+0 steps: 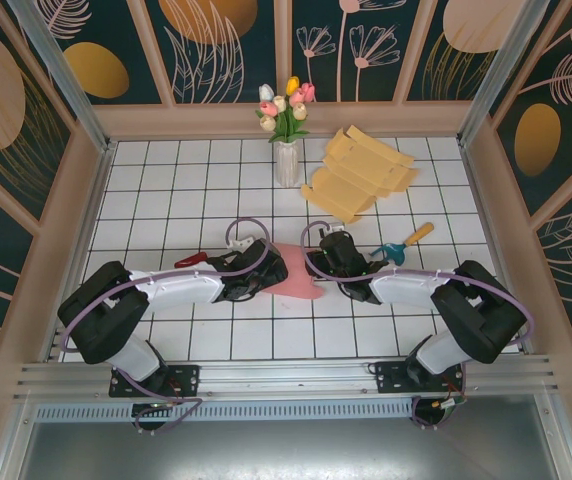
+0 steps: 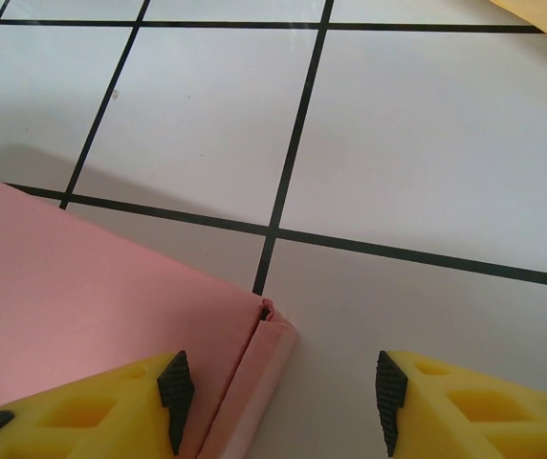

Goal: Fold the paper box

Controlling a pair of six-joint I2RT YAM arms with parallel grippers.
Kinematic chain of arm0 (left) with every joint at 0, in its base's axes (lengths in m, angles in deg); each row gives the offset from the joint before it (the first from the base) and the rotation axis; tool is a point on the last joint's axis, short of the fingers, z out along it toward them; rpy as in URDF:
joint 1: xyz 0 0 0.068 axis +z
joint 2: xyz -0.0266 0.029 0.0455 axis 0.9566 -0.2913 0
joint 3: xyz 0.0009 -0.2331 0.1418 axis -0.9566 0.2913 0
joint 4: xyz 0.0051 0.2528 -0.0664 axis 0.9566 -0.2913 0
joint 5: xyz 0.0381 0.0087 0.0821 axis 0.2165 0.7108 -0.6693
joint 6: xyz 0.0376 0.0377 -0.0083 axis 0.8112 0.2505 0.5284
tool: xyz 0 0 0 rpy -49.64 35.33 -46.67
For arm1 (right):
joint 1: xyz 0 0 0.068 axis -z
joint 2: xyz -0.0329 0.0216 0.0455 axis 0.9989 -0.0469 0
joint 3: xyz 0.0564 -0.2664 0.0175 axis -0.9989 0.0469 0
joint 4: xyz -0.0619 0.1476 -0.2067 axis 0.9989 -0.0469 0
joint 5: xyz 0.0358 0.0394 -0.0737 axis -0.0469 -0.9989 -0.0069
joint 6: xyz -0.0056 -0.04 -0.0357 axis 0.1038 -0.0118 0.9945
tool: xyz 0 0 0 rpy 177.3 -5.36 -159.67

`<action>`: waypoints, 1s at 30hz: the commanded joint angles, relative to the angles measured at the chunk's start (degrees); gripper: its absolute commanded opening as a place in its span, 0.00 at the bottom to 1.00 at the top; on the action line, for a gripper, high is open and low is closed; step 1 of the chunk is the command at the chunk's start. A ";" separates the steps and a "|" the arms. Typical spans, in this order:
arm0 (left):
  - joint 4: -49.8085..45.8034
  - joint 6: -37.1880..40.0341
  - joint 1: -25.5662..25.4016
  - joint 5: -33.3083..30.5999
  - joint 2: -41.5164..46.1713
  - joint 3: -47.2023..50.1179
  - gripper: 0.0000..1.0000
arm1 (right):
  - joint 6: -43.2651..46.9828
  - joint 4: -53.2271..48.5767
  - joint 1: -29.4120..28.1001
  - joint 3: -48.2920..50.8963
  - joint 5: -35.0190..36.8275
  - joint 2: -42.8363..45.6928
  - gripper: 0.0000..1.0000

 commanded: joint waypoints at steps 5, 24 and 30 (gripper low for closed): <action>-0.65 -2.05 -0.34 1.12 -1.48 0.78 0.82 | -0.02 -3.19 -0.13 1.04 -1.49 -1.36 0.57; -2.20 -1.88 -0.38 -2.42 -0.75 1.75 0.82 | -10.91 -12.85 -7.72 3.73 5.25 16.76 0.49; -2.26 -1.96 -0.30 -3.11 -0.23 2.10 0.82 | -14.78 -10.92 -12.93 7.46 6.27 16.57 0.48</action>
